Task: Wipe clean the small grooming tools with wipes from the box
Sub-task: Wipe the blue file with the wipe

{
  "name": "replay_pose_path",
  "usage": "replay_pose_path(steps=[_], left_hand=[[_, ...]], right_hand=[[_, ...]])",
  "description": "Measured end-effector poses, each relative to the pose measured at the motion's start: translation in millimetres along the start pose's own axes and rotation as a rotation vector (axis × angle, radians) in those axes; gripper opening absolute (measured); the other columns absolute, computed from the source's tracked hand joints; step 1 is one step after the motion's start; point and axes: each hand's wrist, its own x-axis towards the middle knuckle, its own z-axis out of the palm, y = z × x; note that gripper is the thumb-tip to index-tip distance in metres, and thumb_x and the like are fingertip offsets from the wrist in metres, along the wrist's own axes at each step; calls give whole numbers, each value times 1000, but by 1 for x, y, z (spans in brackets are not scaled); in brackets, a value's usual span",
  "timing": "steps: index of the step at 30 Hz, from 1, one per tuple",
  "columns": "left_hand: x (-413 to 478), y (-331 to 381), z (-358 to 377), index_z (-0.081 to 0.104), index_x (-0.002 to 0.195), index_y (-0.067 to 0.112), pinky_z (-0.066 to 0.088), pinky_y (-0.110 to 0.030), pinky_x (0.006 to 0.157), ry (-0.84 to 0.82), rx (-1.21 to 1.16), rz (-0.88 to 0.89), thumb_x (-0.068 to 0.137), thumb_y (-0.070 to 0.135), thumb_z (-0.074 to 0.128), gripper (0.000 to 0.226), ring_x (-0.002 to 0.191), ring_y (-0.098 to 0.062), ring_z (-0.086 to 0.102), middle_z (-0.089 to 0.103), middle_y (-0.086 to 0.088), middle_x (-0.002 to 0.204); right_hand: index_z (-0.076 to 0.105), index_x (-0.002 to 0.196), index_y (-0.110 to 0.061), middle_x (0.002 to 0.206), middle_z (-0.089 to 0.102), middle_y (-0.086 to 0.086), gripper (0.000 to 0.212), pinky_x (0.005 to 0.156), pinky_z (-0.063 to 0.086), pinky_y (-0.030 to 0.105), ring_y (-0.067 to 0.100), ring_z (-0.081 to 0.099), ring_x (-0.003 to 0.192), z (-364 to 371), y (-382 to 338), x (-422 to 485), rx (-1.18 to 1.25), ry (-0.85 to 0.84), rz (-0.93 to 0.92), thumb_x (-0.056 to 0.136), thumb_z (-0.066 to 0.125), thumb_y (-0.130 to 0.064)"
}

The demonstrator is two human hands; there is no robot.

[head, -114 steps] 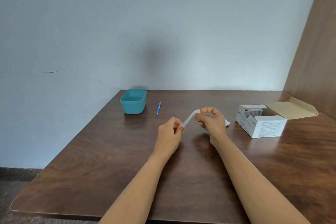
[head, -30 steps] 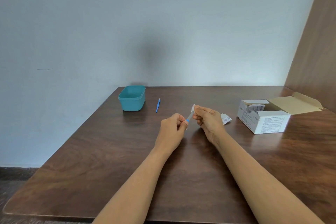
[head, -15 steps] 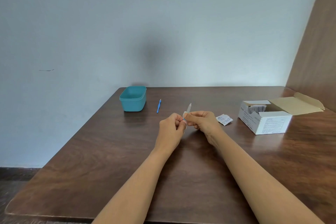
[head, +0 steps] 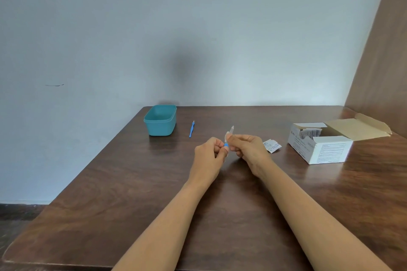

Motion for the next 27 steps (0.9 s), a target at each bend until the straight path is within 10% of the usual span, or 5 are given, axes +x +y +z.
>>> replay_pose_path(steps=[9, 21, 27], left_hand=[[4, 2, 0, 66, 89, 14, 49, -15, 65, -44, -16, -18, 91, 24, 61, 11, 69, -9, 66, 71, 0, 76], [3, 13, -13, 71, 88, 8, 46, -20, 59, -201, -554, -341, 90, 18, 63, 13, 58, -6, 57, 68, -2, 72], [-1, 18, -16, 66, 84, 8, 46, -16, 57, -357, -630, -402, 92, 16, 61, 12, 55, -4, 54, 64, 1, 68]], right_hand=[[72, 77, -11, 58, 56, 0, 13, 56, 37, 20, 8, 44, 55, -1, 0, 4, 170, 131, 38, 83, 72, -23], [71, 88, -9, 73, 63, 5, 23, 68, 43, 22, 11, 54, 64, -12, 6, 10, 296, -295, 163, 72, 72, -25], [68, 86, -11, 61, 55, -2, 29, 66, 41, 22, 7, 49, 54, -14, 5, 14, 465, -175, 200, 64, 77, -28]])
